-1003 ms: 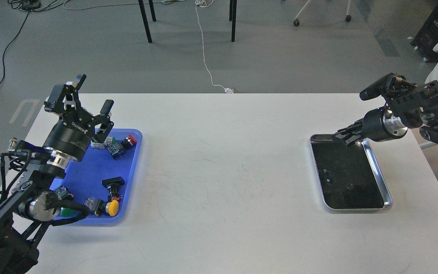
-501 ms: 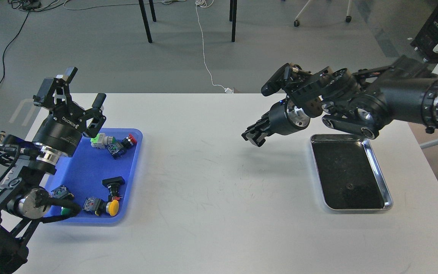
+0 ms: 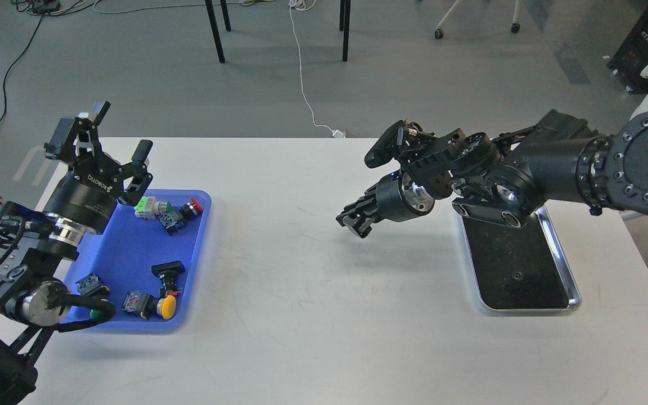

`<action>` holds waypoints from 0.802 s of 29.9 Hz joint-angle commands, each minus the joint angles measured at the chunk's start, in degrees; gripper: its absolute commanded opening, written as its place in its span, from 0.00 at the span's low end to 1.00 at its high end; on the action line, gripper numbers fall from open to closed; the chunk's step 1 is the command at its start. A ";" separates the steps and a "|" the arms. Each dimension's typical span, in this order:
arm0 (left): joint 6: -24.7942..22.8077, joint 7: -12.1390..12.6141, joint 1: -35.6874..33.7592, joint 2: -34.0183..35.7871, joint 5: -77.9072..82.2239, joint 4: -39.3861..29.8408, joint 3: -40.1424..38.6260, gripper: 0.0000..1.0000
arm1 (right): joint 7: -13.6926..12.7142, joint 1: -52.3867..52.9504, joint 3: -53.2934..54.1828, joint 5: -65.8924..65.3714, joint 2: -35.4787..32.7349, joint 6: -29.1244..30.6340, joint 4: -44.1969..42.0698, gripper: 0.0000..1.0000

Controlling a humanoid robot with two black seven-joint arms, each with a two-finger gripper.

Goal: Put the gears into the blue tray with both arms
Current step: 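Lift the black gear and carry it toward the table center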

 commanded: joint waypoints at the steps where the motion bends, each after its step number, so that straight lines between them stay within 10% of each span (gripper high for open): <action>1: 0.00 0.00 0.14 -0.03 0.01 0.01 0.09 0.98 | 0.01 -0.24 -0.93 -0.04 -0.01 -2.02 2.69 0.19; 24: 0.00 -0.09 1.54 -0.11 0.01 0.01 0.09 0.98 | 0.01 -5.60 -3.31 -1.00 -0.01 -8.79 4.90 0.24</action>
